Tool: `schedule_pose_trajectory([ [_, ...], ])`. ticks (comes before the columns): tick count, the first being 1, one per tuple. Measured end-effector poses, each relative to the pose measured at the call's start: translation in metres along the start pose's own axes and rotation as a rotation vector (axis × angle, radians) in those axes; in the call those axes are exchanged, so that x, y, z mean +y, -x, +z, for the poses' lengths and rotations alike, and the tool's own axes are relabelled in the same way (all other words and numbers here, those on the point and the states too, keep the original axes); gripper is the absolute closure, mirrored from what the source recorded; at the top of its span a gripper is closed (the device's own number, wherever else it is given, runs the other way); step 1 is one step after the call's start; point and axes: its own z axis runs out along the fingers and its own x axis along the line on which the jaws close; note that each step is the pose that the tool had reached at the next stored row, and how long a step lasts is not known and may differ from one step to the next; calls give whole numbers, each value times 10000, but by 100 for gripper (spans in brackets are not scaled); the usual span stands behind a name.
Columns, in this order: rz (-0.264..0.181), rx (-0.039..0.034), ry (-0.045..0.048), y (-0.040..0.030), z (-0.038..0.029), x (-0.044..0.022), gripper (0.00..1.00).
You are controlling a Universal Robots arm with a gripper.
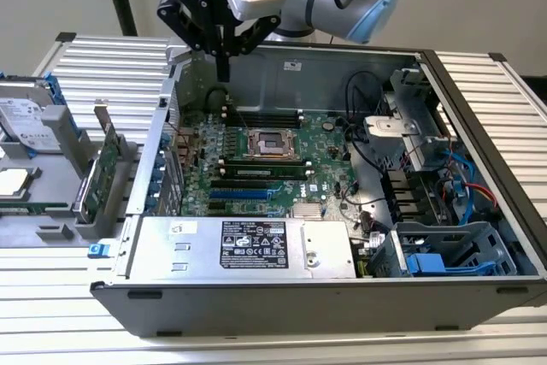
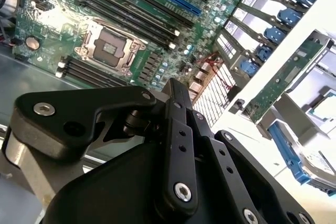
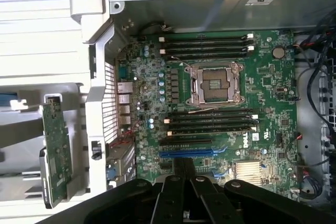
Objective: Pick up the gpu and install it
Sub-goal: 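Reach for the gpu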
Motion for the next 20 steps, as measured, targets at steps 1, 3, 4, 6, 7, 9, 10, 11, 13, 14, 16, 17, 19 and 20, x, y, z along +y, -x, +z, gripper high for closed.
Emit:
schedule_pose_trajectory([
  [1, 0, 0, 0, -4, 0, 0, 100],
  [3, -1, 1, -1, -14, -1, -1, 100],
  [4, -1, 1, -1, -19, -1, -1, 100],
  [6, -2, 0, 0, -29, -1, -2, 100],
  [7, -4, 1, 0, -33, -1, -2, 100],
  [9, -5, 1, 0, -44, -1, -3, 100],
  [10, -6, 1, 0, -49, -1, -3, 100],
  [11, -8, 1, 0, -54, -1, -4, 100],
  [13, -14, 1, 0, -65, -1, -5, 100],
  [14, -16, 1, 0, -71, -2, -5, 100],
  [16, -21, 2, 0, -82, -2, -6, 100],
  [17, -23, 2, 0, -87, -2, -6, 100],
  [19, -28, 2, 0, -99, -3, -7, 100],
  [20, -29, 2, 0, -104, -3, -7, 100],
])
